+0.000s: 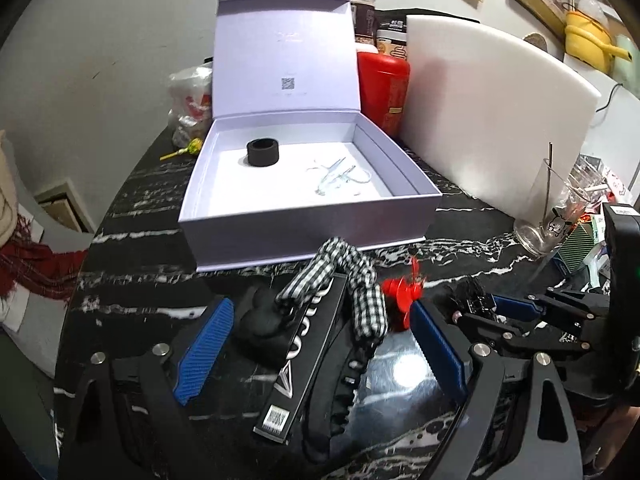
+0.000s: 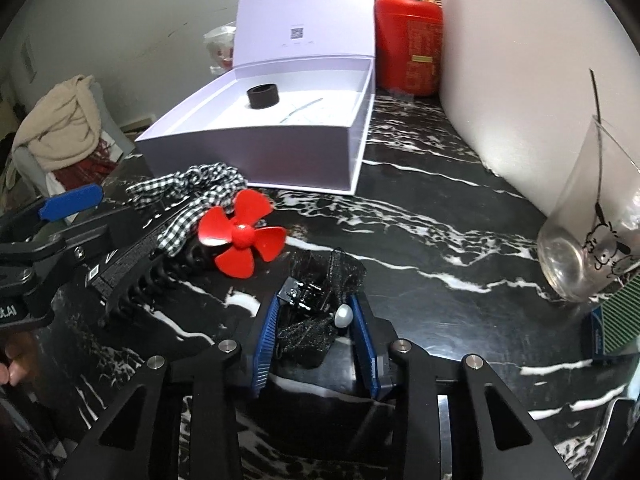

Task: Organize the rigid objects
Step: 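Grasp the black glove with the right gripper while the left gripper grasps the checkered strap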

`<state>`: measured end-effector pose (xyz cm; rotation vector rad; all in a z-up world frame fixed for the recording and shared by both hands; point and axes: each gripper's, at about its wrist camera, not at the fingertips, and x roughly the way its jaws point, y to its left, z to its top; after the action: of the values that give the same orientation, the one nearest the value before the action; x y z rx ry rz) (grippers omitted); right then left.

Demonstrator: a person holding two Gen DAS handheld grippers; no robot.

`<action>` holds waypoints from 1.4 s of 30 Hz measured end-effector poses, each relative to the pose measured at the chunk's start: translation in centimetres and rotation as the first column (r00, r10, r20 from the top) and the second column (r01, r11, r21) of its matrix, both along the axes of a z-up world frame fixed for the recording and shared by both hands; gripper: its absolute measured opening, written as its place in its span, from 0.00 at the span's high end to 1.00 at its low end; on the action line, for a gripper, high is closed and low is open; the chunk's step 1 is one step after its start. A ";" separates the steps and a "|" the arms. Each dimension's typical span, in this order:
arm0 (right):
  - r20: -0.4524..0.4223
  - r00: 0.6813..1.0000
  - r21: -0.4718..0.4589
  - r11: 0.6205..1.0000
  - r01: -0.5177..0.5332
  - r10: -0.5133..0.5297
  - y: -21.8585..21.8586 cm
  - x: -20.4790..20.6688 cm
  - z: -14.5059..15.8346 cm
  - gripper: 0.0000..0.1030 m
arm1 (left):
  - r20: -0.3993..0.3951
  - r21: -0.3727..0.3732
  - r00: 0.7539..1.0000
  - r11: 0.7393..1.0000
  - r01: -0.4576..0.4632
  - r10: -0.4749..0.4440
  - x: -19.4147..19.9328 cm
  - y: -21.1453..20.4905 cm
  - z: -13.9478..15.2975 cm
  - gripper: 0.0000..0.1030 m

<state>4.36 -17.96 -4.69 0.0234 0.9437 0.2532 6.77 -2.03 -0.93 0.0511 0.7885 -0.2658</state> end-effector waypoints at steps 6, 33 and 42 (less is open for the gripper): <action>-0.018 1.000 0.018 1.000 -0.003 0.003 -0.7 0.5 -0.2 0.65 | -0.021 0.041 1.000 0.999 0.016 -0.015 1.7 -1.1 -0.5 0.12; -0.020 0.999 0.051 0.998 0.035 -0.034 -2.1 0.4 -0.1 0.65 | -0.089 -0.041 0.986 0.989 0.140 -0.143 2.9 -2.7 -1.6 0.78; -0.022 0.999 0.048 0.998 0.043 -0.042 -2.5 -0.3 0.0 0.65 | -0.072 -0.042 0.963 0.966 0.256 -0.258 0.5 -4.7 -1.3 0.78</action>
<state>4.01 -20.44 -4.66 0.0911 0.9572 0.2365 7.27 -6.77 -2.26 0.1141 0.8550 -0.5297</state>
